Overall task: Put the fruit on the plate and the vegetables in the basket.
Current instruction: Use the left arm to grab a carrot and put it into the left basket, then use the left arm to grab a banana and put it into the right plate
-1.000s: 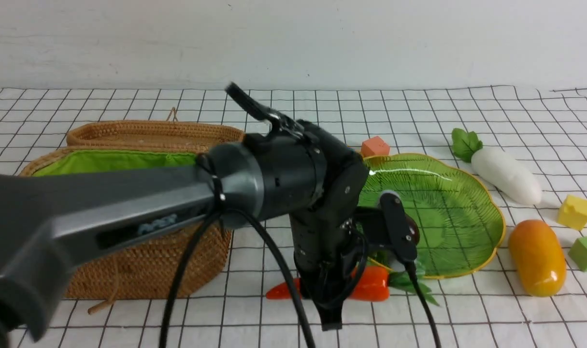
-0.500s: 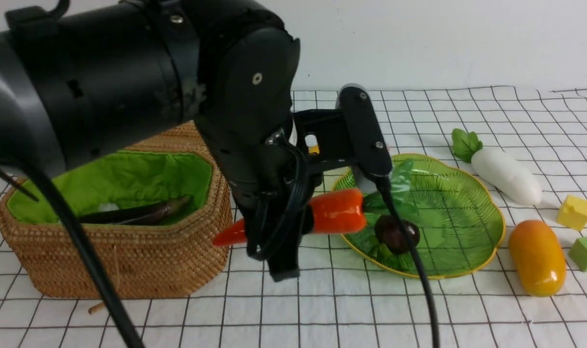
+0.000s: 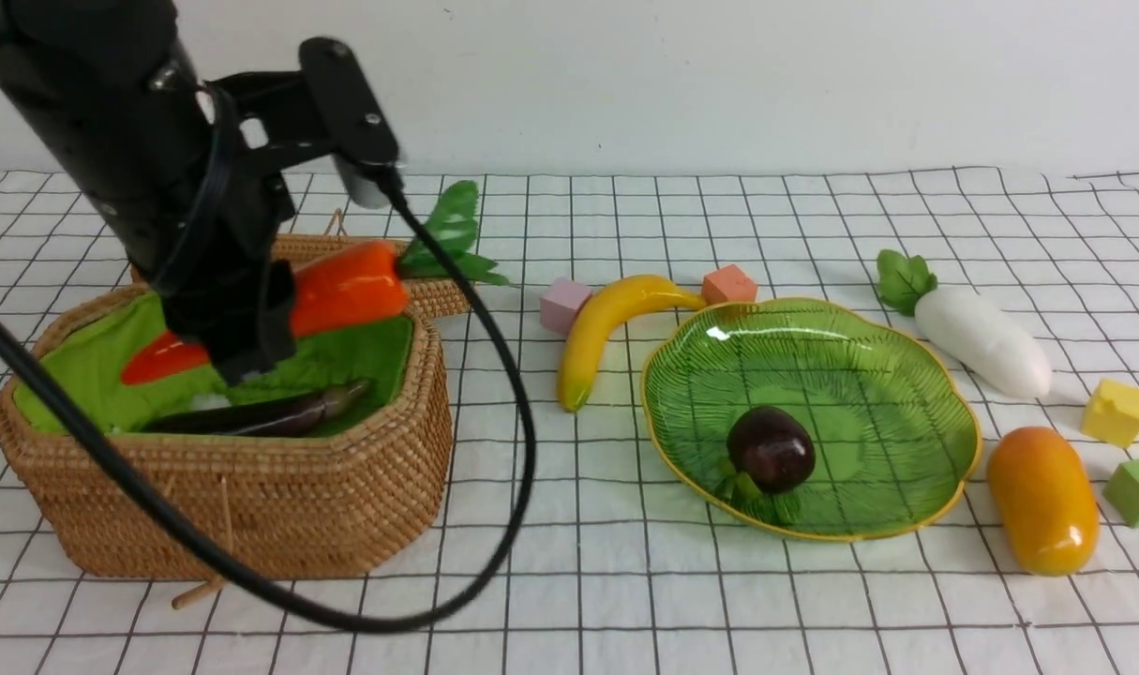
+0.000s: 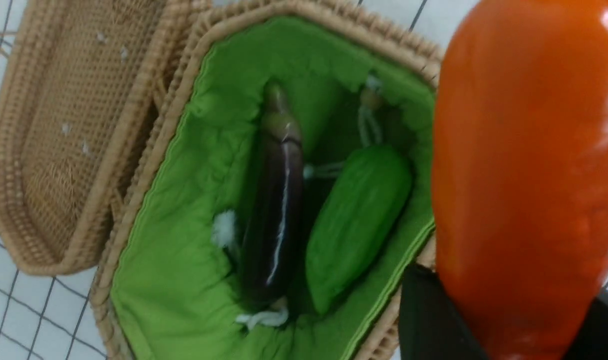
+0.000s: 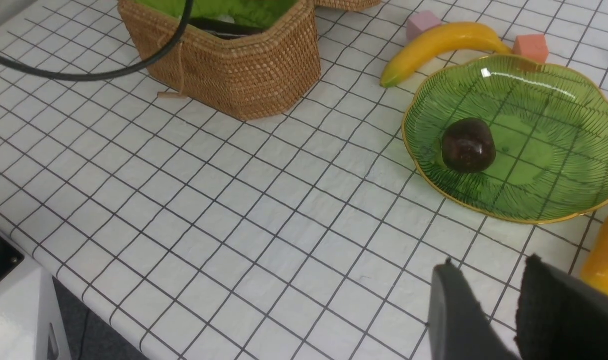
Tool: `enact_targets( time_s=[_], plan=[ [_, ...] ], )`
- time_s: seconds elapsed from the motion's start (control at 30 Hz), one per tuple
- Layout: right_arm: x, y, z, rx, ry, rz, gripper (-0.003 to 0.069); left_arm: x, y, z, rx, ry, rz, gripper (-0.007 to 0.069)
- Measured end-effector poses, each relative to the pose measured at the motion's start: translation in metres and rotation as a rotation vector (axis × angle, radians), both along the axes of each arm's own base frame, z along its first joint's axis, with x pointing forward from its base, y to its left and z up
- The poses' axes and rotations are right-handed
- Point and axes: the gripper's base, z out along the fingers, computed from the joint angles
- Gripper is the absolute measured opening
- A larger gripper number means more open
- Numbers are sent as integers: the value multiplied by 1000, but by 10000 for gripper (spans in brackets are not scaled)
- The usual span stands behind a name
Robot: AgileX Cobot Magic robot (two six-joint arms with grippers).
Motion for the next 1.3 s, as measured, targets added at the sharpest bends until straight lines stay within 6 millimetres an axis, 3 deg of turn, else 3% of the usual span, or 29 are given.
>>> enact_targets(
  time_s=[0.07, 0.2, 0.43, 0.73, 0.83, 1.0, 1.1, 1.2, 1.27, 1.3],
  plan=[
    [0, 0, 0, -10, -9, 8, 214, 14, 16, -9, 46, 3, 9, 256],
    [0, 0, 0, -21, -19, 16, 214, 22, 26, -21, 122, 12, -17, 256],
    [0, 0, 0, -27, -23, 22, 214, 23, 33, -55, 222, 47, -33, 256],
    [0, 0, 0, -28, -22, 25, 214, 29, 31, -56, 191, -22, 10, 256],
    [0, 0, 0, -29, -22, 25, 214, 29, 31, -56, 187, -19, 15, 312],
    [-1, 0, -2, -40, -6, 29, 216, 26, 32, -54, 157, -22, 85, 475],
    [-1, 0, -2, -40, -6, 29, 218, 25, 32, -52, 120, -31, 150, 510],
    [-1, 0, -2, -40, -6, 29, 221, 25, 27, -46, 2, -79, 255, 467],
    [-1, 0, -2, -40, -7, 28, 221, 23, 18, -40, -86, -102, 280, 382],
    [-1, -1, -2, -46, -10, 23, 221, 19, 2, -35, -166, -111, 268, 257]
  ],
)
